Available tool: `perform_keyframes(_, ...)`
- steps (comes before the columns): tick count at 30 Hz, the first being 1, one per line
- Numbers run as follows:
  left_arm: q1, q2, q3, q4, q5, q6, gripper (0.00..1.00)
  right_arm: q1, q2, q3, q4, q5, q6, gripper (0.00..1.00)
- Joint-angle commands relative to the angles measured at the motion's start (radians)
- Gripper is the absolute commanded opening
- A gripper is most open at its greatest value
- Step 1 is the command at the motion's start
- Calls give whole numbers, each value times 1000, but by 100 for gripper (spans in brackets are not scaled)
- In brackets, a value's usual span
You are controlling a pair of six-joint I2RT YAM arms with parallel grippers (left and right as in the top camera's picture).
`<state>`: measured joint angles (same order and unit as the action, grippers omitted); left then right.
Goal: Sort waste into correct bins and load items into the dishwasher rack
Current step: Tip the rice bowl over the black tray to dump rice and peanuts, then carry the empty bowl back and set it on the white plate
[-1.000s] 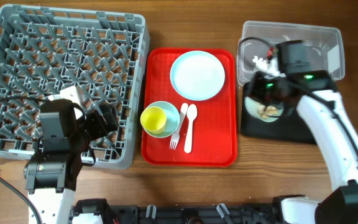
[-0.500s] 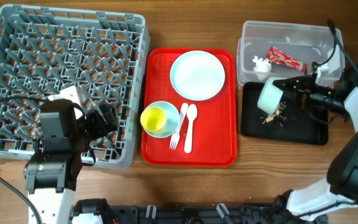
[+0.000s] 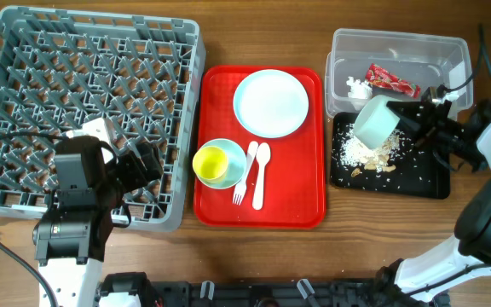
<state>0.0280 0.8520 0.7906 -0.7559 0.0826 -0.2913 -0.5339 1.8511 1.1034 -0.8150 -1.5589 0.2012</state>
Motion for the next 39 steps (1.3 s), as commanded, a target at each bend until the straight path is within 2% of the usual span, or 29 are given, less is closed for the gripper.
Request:
perform_keyframes(1,0,1,19,3,-2,-5,100,-7,17,-6,10,-63,11,4)
perform_keyframes(3,0,1,19,3,-2,-5,100,-6,17,-6,9,45,10,4)
perform_keyframes(5,0,1,19,3,-2,-5,100,-2,17,-6,-55,414,27,4)
perform_keyframes(6,0,1,19,3,-2,-5,100,0,14,-6,-111,585,-49,4)
perform_keyframes(14,0,1,19,3,-2,-5,100,13,-158,-2,-190,419,-445,4)
perform_keyframes(19,0,1,19,3,-2,-5,100,77,-295,-2,-200,444,-621,4)
perform_keyframes(20,0,1,19,3,-2,-5,100,112,-319,-2,-192,433,-618,4)
perform_keyframes(21,0,1,19,3,-2,-5,100,119,-320,-2,-192,381,-607,4)
perform_keyframes(22,0,1,19,3,-2,-5,100,114,-314,-2,-168,290,-482,4)
perform_keyframes(24,0,1,19,3,-2,-5,100,99,-307,-2,-77,184,-162,4)
perform_keyframes(25,0,1,19,3,-2,-5,100,92,-306,-2,-14,145,55,4)
perform_keyframes(26,0,1,19,3,-2,-5,100,88,-306,-2,20,123,188,4)
perform_keyframes(29,0,1,19,3,-2,-5,100,77,-306,-2,115,-63,418,4)
perform_keyframes(30,0,1,19,3,-2,-5,100,66,-306,-2,156,-63,454,4)
perform_keyframes(35,0,1,19,3,-2,-5,100,29,-306,-2,293,-63,418,4)
perform_keyframes(37,0,1,19,3,-2,-5,100,34,-306,-2,338,-61,299,4)
perform_keyframes(38,0,1,19,3,-2,-5,100,48,-307,-2,336,-52,200,8)
perform_keyframes(39,0,1,19,3,-2,-5,100,69,-307,-2,336,-17,188,8)
